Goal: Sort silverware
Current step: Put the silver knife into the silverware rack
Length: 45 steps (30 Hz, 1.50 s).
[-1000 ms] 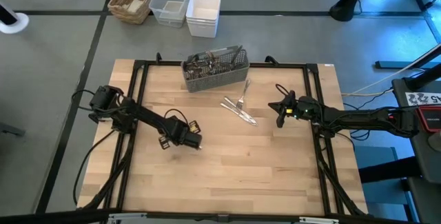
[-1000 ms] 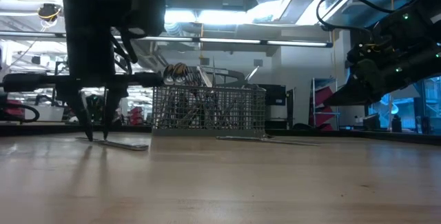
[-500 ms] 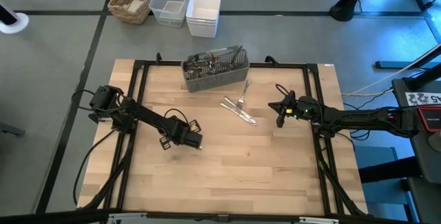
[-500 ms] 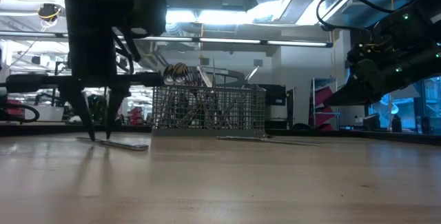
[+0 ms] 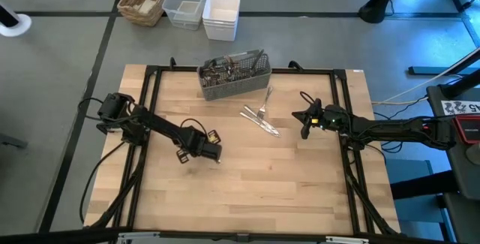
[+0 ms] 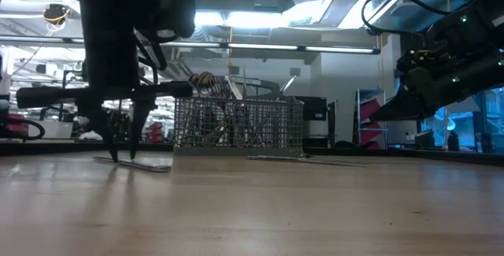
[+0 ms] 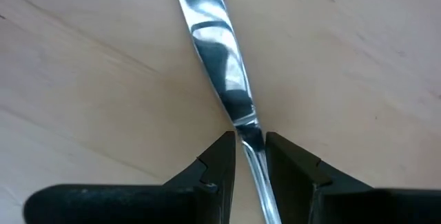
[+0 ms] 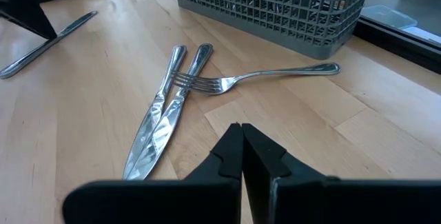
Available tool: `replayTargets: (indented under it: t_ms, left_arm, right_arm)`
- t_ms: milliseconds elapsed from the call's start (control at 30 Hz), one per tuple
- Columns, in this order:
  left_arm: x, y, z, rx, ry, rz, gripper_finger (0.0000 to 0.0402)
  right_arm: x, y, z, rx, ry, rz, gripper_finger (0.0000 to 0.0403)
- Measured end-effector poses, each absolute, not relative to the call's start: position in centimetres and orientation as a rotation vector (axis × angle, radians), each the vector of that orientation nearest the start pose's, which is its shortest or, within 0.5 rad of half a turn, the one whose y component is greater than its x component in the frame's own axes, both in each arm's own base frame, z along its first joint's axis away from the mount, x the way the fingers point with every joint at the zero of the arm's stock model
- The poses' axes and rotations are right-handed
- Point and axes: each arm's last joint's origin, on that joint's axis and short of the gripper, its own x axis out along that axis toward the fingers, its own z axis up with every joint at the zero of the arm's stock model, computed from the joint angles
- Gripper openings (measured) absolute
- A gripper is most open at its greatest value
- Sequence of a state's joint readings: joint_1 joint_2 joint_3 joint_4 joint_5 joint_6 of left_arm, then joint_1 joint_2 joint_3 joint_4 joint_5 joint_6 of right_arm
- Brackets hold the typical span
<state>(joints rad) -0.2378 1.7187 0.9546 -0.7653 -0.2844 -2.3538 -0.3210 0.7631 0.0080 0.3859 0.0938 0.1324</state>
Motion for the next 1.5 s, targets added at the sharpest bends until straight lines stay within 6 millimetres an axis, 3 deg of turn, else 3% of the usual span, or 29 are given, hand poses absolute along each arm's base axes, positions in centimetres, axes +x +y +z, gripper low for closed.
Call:
replayTargets:
  t_ms: [600,900,1133,1367,1500]
  left_arm:
    - [28.4,-5.7,13.8,-1.547,0.566,1.527,0.0074]
    - [28.4,-5.7,13.4,-1.487,0.582,1.525,0.0074]
    - [28.2,-5.0,13.3,-1.424,0.669,1.525,0.0072]
    - [27.8,-3.7,13.2,-1.301,0.896,1.481,0.0019]
    - [27.9,-3.2,13.2,-1.272,0.939,1.449,0.0012]
  right_arm:
    - [13.1,-4.6,12.7,0.171,0.343,-0.434,0.0005]
    - [13.1,-4.6,12.7,0.171,0.342,-0.435,0.0005]
    - [13.1,-4.6,12.7,0.171,0.342,-0.435,0.0005]
    - [13.1,-4.6,12.7,0.171,0.342,-0.435,0.0005]
    - [13.1,-4.6,12.7,0.171,0.342,-0.434,0.0005]
